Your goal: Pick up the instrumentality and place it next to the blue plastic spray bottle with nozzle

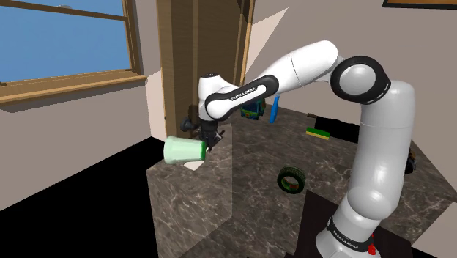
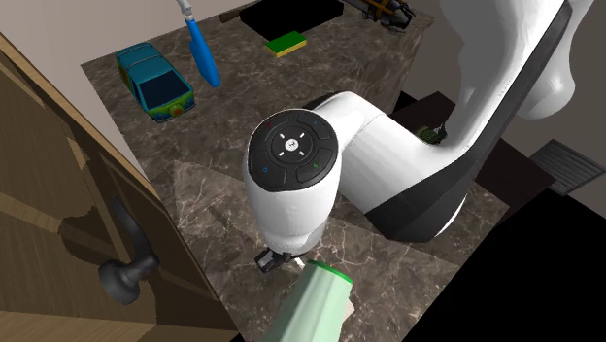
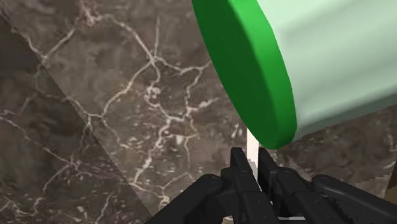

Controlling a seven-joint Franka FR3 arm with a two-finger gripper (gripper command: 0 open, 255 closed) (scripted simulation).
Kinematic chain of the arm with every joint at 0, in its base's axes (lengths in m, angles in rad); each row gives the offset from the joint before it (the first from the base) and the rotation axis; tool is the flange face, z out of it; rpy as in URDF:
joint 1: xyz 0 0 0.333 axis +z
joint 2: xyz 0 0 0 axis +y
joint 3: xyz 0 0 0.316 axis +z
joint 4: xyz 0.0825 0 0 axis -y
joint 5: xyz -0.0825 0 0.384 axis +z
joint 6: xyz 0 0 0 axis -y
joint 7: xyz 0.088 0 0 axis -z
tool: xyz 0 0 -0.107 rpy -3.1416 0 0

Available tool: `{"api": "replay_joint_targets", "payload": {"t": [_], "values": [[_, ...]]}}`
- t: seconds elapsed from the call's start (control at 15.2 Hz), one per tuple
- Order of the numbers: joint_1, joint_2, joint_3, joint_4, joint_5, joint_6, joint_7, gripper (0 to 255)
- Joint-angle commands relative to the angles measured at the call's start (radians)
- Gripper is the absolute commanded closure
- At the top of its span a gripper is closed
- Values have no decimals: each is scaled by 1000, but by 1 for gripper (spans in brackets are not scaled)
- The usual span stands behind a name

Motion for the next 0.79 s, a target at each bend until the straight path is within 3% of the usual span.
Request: {"api": "replay_joint_targets", "payload": {"t": [0.0, 0.73], "values": [[-1, -12, 2, 12, 6, -23, -5, 255], [-5, -65, 10, 94, 35, -153, -30, 255]]}}
